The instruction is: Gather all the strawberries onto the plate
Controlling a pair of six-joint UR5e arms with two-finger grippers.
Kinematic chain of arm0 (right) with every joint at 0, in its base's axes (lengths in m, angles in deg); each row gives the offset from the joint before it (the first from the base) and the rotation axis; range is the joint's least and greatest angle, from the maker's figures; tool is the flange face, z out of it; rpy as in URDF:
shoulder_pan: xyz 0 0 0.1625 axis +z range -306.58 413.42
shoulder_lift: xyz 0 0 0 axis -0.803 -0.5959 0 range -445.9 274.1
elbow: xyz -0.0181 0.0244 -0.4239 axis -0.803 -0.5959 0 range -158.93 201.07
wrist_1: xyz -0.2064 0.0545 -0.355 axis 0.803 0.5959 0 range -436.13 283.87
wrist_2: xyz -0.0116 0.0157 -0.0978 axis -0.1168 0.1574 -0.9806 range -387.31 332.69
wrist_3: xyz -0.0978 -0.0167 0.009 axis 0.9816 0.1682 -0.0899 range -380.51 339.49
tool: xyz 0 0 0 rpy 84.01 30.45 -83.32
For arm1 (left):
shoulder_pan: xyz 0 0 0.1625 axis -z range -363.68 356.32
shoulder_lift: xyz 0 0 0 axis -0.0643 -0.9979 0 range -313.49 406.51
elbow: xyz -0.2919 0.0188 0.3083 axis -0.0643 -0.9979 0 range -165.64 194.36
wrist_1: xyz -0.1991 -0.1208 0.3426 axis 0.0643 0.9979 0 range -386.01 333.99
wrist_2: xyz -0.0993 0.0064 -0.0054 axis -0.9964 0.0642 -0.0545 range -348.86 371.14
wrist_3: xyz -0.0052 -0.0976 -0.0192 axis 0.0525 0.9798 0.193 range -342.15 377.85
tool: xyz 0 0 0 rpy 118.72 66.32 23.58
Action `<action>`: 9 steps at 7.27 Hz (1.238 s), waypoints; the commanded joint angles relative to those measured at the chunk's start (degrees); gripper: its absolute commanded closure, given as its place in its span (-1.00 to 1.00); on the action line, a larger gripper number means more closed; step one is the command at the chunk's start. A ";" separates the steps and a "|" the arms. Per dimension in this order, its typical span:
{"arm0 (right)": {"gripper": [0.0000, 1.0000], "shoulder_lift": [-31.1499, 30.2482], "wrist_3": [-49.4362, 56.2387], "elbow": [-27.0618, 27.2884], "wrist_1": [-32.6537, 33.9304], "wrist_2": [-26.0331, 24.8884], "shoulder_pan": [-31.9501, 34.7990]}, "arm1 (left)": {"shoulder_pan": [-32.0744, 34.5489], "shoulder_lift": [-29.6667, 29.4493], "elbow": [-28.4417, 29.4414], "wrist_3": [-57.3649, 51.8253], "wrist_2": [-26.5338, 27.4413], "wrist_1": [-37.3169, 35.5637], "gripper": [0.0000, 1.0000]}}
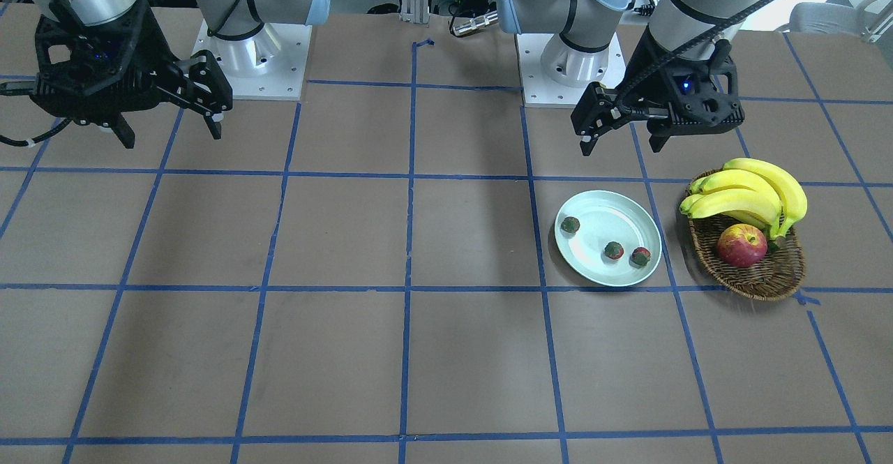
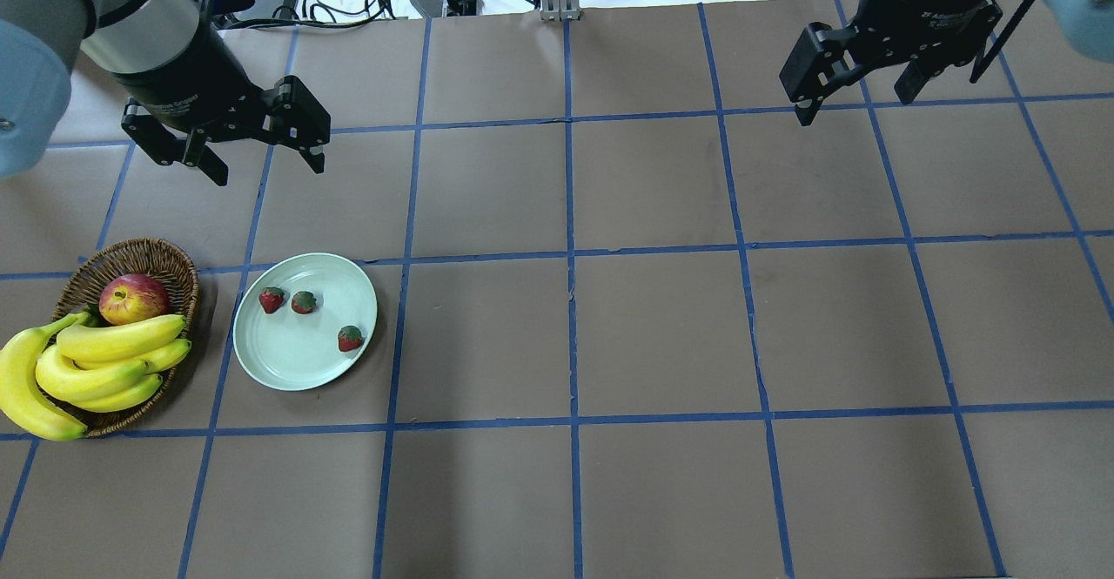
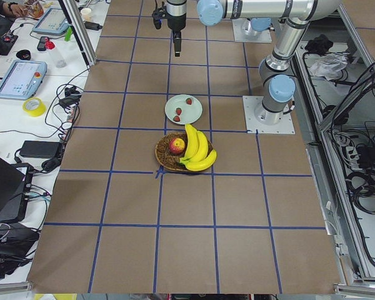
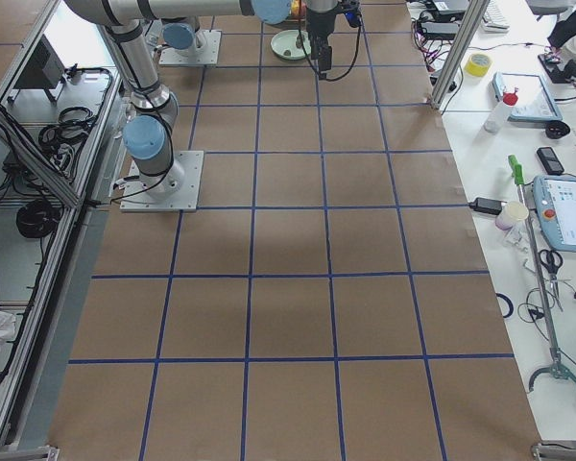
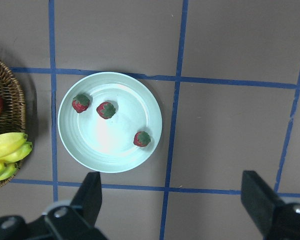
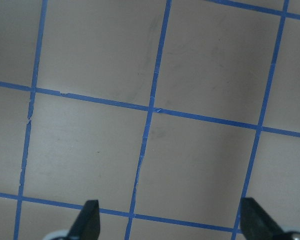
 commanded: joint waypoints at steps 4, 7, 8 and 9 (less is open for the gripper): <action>-1.00 0.00 0.00 0.00 0.00 0.00 0.00 | 0.89 0.70 -1.04 -7.74 1.76 0.23 -1.00; -1.00 0.00 0.00 0.00 0.00 0.00 0.01 | -1.03 1.31 -0.34 -9.51 2.11 2.95 -1.00; -1.00 0.00 0.00 0.00 0.00 0.00 0.01 | -2.17 1.49 0.01 -9.59 2.02 3.22 -1.00; -1.00 0.00 0.00 0.00 0.00 0.00 0.01 | -2.45 1.75 0.79 -9.59 1.24 4.00 -1.00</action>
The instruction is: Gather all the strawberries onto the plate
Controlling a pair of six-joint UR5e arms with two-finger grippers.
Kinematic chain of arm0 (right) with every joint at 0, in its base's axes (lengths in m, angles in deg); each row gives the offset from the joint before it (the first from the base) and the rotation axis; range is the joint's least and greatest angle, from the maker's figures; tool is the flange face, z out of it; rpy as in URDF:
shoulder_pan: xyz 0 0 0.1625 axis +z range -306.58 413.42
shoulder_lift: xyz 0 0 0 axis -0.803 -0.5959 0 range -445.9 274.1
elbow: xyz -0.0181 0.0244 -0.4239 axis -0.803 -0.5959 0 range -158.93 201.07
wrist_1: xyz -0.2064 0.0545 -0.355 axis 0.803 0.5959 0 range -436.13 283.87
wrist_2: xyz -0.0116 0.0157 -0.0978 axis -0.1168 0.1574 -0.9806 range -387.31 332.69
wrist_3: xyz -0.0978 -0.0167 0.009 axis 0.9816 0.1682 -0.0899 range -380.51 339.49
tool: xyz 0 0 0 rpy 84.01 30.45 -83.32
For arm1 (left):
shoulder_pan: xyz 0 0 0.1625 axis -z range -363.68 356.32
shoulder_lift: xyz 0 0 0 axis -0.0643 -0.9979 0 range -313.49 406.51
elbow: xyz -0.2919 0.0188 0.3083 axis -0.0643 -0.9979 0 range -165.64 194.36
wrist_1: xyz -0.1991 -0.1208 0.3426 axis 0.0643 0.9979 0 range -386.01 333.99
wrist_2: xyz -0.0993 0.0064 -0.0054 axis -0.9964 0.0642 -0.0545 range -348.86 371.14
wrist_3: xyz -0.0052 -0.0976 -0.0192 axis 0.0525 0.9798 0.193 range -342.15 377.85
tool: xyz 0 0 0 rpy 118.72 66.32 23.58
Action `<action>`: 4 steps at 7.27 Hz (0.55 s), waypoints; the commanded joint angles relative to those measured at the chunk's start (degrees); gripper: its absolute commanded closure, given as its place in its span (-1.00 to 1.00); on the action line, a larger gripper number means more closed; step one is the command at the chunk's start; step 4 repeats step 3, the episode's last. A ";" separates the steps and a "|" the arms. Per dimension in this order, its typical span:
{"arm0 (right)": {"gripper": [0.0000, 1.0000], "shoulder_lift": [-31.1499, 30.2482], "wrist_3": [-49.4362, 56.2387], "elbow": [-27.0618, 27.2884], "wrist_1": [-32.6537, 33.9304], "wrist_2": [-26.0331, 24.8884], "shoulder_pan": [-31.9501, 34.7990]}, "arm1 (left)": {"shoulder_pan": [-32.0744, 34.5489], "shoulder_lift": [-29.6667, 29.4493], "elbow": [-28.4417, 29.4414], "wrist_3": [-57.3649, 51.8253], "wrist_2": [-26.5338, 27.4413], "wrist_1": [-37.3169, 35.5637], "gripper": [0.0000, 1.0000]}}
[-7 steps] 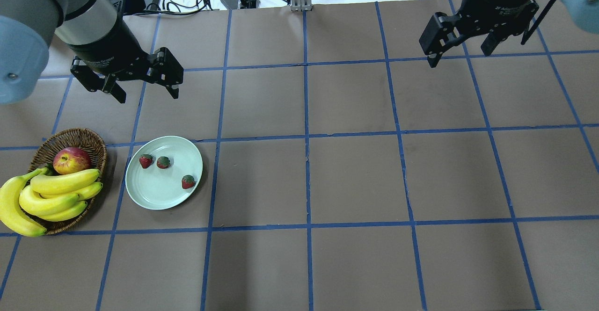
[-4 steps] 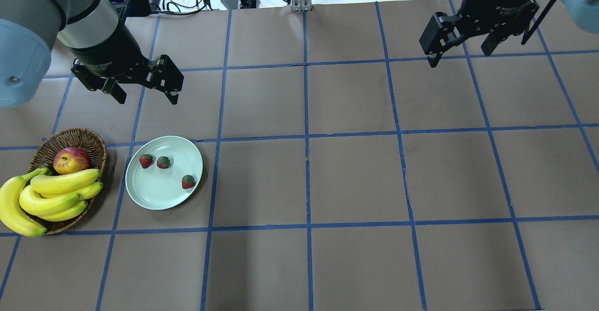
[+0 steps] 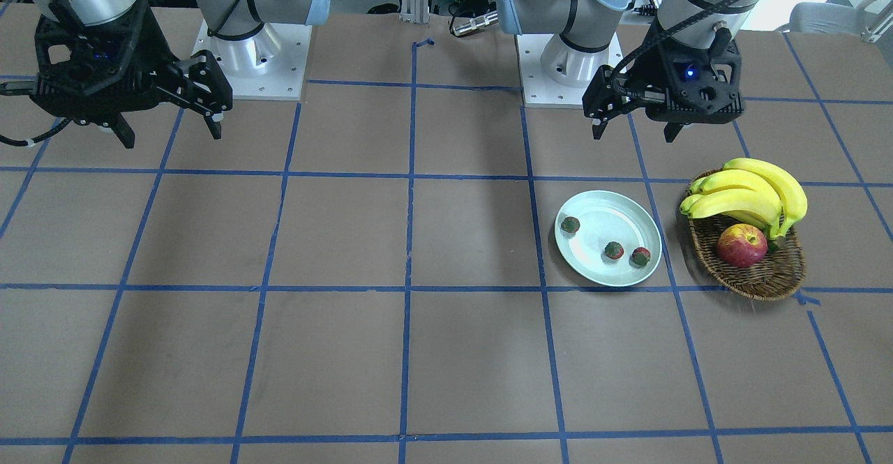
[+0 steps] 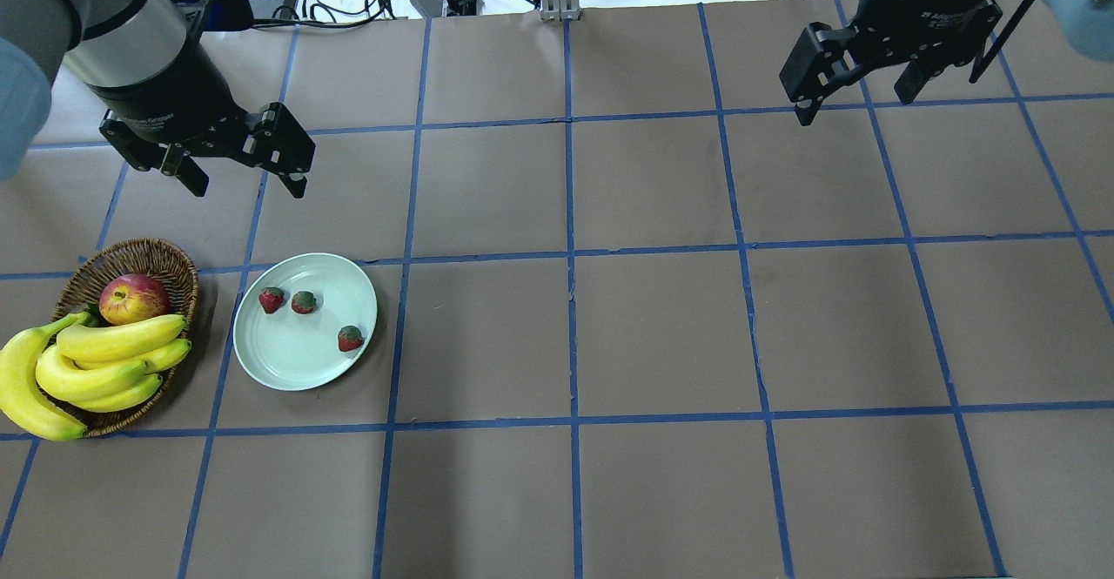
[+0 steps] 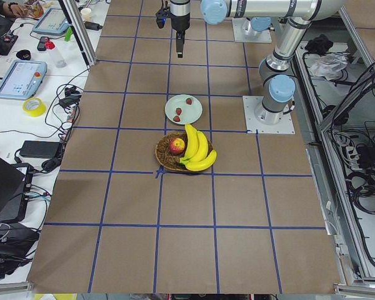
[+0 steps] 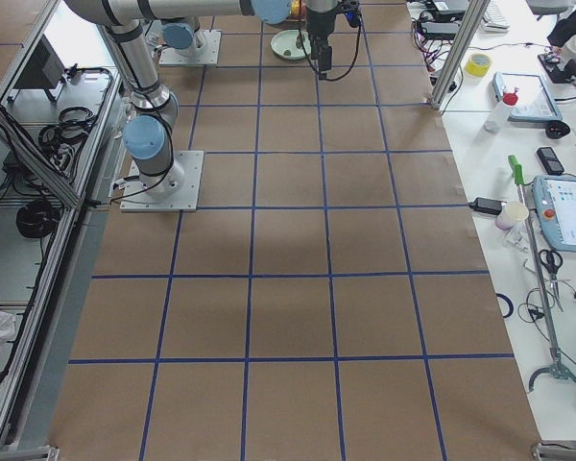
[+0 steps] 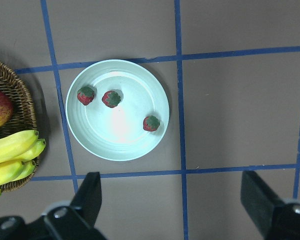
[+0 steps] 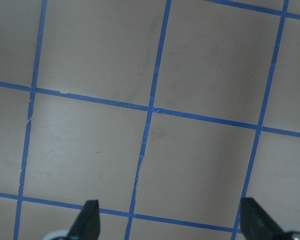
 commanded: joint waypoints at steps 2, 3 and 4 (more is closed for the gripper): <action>-1.00 0.00 0.00 0.00 0.00 0.00 0.00 | -0.24 0.20 0.46 0.71 -0.87 0.83 -1.00; -1.00 0.00 0.00 0.00 0.00 0.00 0.00 | -0.15 0.29 0.46 0.81 -0.87 0.83 -1.00; -1.00 0.00 0.00 0.00 0.00 0.00 0.00 | -0.15 0.29 0.46 0.81 -0.87 0.83 -1.00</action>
